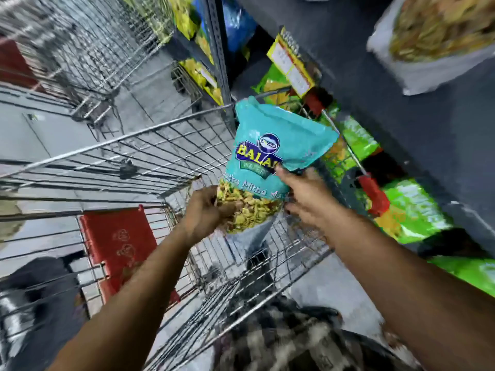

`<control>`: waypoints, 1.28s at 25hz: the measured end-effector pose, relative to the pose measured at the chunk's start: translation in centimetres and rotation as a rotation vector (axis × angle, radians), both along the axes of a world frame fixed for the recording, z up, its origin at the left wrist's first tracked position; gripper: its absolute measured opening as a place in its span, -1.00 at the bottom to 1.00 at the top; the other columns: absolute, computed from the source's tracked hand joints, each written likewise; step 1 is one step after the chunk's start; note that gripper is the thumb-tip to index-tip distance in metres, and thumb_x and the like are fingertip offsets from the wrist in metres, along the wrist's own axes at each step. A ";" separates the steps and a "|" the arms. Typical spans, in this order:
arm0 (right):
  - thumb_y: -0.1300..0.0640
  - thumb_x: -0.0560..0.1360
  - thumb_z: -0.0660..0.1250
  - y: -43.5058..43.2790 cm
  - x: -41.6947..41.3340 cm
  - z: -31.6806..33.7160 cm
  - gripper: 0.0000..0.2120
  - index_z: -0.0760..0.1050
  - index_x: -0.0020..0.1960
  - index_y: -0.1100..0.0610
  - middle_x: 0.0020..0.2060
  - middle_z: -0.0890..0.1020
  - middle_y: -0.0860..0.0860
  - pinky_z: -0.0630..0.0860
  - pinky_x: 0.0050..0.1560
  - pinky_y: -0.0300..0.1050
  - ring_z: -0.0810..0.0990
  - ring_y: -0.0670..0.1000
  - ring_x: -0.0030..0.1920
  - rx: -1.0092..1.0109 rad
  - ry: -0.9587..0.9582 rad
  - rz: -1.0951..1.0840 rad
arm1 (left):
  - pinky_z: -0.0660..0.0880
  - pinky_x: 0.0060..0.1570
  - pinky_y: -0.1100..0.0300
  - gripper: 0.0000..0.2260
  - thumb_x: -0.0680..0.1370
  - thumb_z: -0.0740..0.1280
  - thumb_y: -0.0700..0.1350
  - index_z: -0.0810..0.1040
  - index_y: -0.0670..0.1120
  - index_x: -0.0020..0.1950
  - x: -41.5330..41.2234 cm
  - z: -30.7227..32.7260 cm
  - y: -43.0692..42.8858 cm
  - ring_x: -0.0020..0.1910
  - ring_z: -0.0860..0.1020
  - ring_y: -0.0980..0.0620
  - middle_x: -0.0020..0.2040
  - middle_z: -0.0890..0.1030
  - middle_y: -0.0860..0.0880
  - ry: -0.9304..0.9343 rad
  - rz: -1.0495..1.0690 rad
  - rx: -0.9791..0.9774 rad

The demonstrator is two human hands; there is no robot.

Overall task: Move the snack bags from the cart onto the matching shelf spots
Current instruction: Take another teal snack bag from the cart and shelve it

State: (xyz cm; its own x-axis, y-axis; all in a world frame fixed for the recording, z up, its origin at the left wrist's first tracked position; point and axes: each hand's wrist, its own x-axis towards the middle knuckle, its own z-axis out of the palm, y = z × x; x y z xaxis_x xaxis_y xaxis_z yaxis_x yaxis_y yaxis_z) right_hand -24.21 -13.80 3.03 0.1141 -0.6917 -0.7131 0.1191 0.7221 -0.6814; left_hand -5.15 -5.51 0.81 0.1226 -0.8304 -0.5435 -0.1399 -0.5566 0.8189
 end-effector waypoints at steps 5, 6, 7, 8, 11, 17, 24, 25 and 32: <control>0.26 0.53 0.33 1.5 -3.2 8.7 -0.87 0.56 -0.06 0.04 -0.13 0.70 -0.16 0.56 -0.26 -0.29 0.67 -0.16 -0.13 -0.385 -0.073 0.061 | 0.62 -0.37 0.20 -0.86 0.41 0.45 -0.37 0.65 -0.19 -0.08 -3.0 8.1 0.9 -0.33 0.65 0.06 -0.31 0.72 0.02 0.043 0.126 -0.247; 0.27 0.53 0.33 1.9 -3.9 10.0 -0.86 0.57 -0.01 0.06 -0.05 0.70 -0.08 0.56 -0.12 -0.19 0.66 -0.07 -0.02 -0.455 -0.082 0.074 | 0.61 -0.38 0.20 -0.84 0.41 0.45 -0.37 0.64 -0.24 -0.03 -3.7 9.5 1.0 -0.32 0.66 0.06 -0.29 0.73 0.01 0.042 0.118 -0.294; 0.28 0.53 0.33 2.4 -4.7 11.1 -0.84 0.57 0.07 0.10 0.03 0.69 0.00 0.56 0.00 -0.09 0.65 0.01 0.07 -0.519 -0.088 0.070 | 0.60 -0.39 0.24 -0.81 0.41 0.45 -0.38 0.63 -0.27 0.01 -4.5 10.5 1.1 -0.32 0.67 0.08 -0.29 0.73 0.03 0.047 0.103 -0.334; 0.29 0.53 0.33 2.9 -5.7 12.2 -0.80 0.55 0.14 0.15 0.09 0.67 0.07 0.55 0.08 -0.02 0.63 0.06 0.12 -0.594 -0.088 0.059 | 0.59 -0.39 0.27 -0.79 0.40 0.44 -0.39 0.62 -0.26 0.02 -5.4 11.5 1.1 -0.32 0.68 0.10 -0.29 0.74 0.05 0.057 0.082 -0.369; 0.22 0.50 0.36 4.7 -9.8 14.8 -0.74 0.53 0.19 0.17 0.04 0.69 -0.07 0.53 0.04 -0.22 0.64 -0.11 0.06 -0.846 0.005 0.081 | 0.63 -0.31 0.21 -0.75 0.35 0.49 -0.38 0.65 -0.17 -0.03 -8.9 13.5 1.3 -0.25 0.71 0.05 -0.20 0.76 0.04 0.088 0.022 -0.483; -0.01 0.47 0.33 10.8 -21.9 18.2 -0.75 0.50 0.13 -0.23 0.08 0.65 -0.28 0.50 0.04 -0.38 0.59 -0.27 0.12 -1.053 0.125 -0.047 | 0.65 -0.07 0.13 -0.67 0.14 0.61 -0.17 0.72 0.01 -0.13 -21.3 14.3 2.4 -0.15 0.70 0.07 -0.14 0.76 0.06 0.167 -0.208 -0.624; 0.03 0.48 0.28 20.3 -34.1 16.6 -0.73 0.50 0.13 -0.24 0.09 0.65 -0.24 0.53 0.09 -0.25 0.58 -0.22 0.12 -1.089 0.171 -0.302 | 0.57 -0.11 0.35 -0.67 0.21 0.59 -0.18 0.70 0.06 -0.08 -34.6 13.3 7.6 -0.10 0.69 0.19 -0.08 0.75 0.16 0.192 -0.513 -0.659; 0.07 0.49 0.28 21.8 -35.9 16.5 -0.73 0.50 0.13 -0.22 0.08 0.65 -0.24 0.53 0.06 -0.28 0.59 -0.23 0.10 -1.102 0.163 -0.355 | 0.57 -0.12 0.36 -0.68 0.22 0.59 -0.18 0.70 0.04 -0.08 -36.7 13.4 8.6 -0.10 0.69 0.19 -0.07 0.75 0.15 0.199 -0.542 -0.666; 0.21 0.60 0.19 25.5 -46.5 17.2 -0.84 0.39 0.15 0.03 -0.01 0.66 -0.21 0.52 0.12 -0.17 0.57 -0.19 0.03 -1.104 0.190 -0.623 | 0.59 -0.17 0.33 -0.73 0.22 0.60 -0.08 0.68 0.12 -0.14 -49.3 14.6 10.8 -0.21 0.66 0.25 -0.20 0.73 0.23 0.279 -0.656 -0.683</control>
State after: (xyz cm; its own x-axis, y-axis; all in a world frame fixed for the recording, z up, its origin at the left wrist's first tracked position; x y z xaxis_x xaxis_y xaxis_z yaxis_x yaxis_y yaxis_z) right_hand -70.69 11.71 20.23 -0.4807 -0.8235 0.3013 0.0669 -0.3770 -0.9238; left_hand -54.40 5.32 15.39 -0.5341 -0.8340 0.1388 -0.0043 0.1669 0.9860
